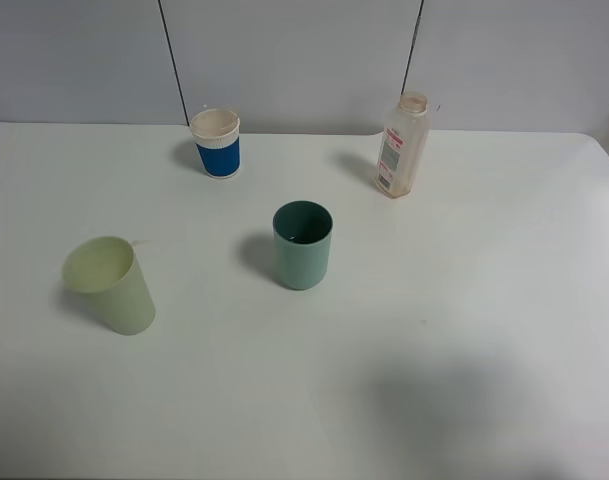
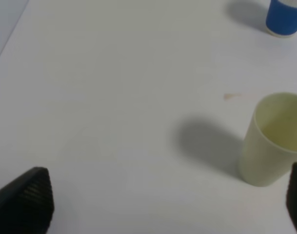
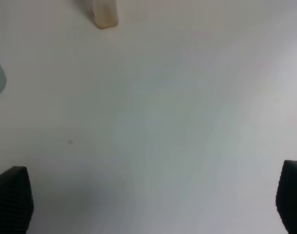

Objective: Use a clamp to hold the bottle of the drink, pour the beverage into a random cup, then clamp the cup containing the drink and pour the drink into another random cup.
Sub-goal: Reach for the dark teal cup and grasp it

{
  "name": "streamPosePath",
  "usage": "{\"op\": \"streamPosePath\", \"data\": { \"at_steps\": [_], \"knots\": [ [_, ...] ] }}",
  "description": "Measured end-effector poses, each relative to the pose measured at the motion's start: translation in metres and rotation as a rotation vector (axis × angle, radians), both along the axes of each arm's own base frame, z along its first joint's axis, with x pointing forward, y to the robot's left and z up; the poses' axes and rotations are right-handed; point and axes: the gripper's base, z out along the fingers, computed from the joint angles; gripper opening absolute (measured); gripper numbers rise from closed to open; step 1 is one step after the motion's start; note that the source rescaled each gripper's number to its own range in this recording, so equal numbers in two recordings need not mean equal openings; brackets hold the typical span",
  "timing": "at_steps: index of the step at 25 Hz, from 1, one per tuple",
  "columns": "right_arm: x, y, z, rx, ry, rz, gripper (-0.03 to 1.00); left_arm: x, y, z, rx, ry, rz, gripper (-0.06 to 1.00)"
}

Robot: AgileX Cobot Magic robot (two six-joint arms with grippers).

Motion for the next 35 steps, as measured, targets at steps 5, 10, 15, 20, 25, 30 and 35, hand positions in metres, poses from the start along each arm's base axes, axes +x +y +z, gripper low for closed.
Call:
{"op": "streamPosePath", "data": {
  "at_steps": [5, 10, 15, 20, 25, 30, 35],
  "knots": [
    [-0.016, -0.003, -0.002, 0.016, -0.073, 0.0, 1.0, 0.0, 0.0, 0.0, 0.0, 0.0, 0.0, 0.88],
    [-0.021, -0.004, -0.013, 0.028, -0.097, 0.006, 1.0, 0.0, 0.0, 0.0, 0.0, 0.0, 0.0, 0.88],
    [-0.01, 0.003, -0.029, 0.075, -0.066, 0.027, 1.0, 0.0, 0.0, 0.0, 0.0, 0.0, 0.0, 0.88],
    [-0.004, 0.006, -0.036, 0.097, -0.07, 0.032, 1.0, 0.0, 0.0, 0.0, 0.0, 0.0, 0.0, 0.88],
    [-0.003, 0.004, -0.036, 0.106, -0.072, 0.011, 1.0, 0.0, 0.0, 0.0, 0.0, 0.0, 0.0, 0.88],
    [-0.003, 0.003, -0.036, 0.114, -0.072, -0.011, 1.0, 0.0, 0.0, 0.0, 0.0, 0.0, 0.0, 0.88],
    [-0.003, 0.003, -0.036, 0.114, -0.073, -0.011, 1.0, 0.0, 0.0, 0.0, 0.0, 0.0, 0.0, 0.88]
  ]
}}
